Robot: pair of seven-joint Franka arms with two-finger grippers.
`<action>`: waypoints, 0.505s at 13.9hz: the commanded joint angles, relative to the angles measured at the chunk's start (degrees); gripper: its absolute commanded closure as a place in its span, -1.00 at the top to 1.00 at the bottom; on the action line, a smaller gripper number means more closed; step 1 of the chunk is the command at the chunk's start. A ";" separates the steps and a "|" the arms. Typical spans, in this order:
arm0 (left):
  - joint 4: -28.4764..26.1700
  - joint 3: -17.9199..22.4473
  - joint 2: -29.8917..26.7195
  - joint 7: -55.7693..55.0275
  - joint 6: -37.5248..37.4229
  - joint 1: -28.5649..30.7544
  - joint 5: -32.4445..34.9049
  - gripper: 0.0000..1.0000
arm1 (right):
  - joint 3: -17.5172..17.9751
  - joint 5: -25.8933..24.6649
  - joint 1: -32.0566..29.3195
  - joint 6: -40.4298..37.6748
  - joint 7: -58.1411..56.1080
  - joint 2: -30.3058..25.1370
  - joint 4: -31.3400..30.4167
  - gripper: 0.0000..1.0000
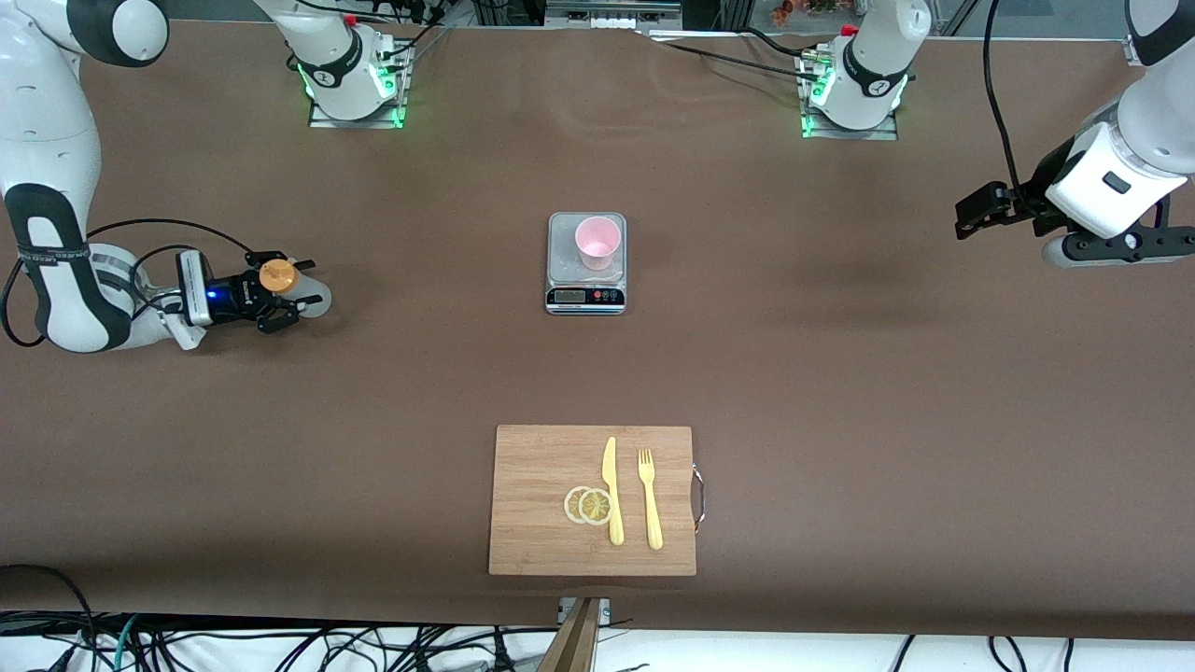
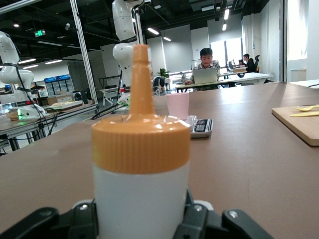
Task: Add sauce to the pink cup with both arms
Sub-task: 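Reach the right gripper to the squeeze bottle and grasp it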
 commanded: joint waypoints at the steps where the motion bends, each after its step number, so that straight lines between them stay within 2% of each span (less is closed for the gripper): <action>1: -0.22 -0.17 -0.42 -0.54 0.34 0.07 -1.04 1.00 | -0.05 0.86 -0.08 0.35 -0.59 0.03 -0.59 -0.60; 2: -0.22 -0.17 -0.42 -0.28 0.34 0.07 -1.04 1.00 | -0.05 0.86 -0.08 0.35 -0.50 0.03 -0.50 -0.62; 4: -0.13 -0.17 -0.42 -0.45 0.34 0.07 -1.04 1.00 | -0.14 0.60 -0.17 0.70 0.02 0.03 -0.41 -0.81; 5: 0.04 -0.17 -0.42 -0.45 0.34 0.07 -1.04 1.00 | -0.23 0.25 -0.17 1.22 0.12 0.03 -0.24 -1.00; 7: 0.13 -0.17 -0.33 -0.28 0.34 0.07 -1.04 1.00 | -0.23 0.16 -0.08 2.02 0.38 -0.06 0.03 -1.00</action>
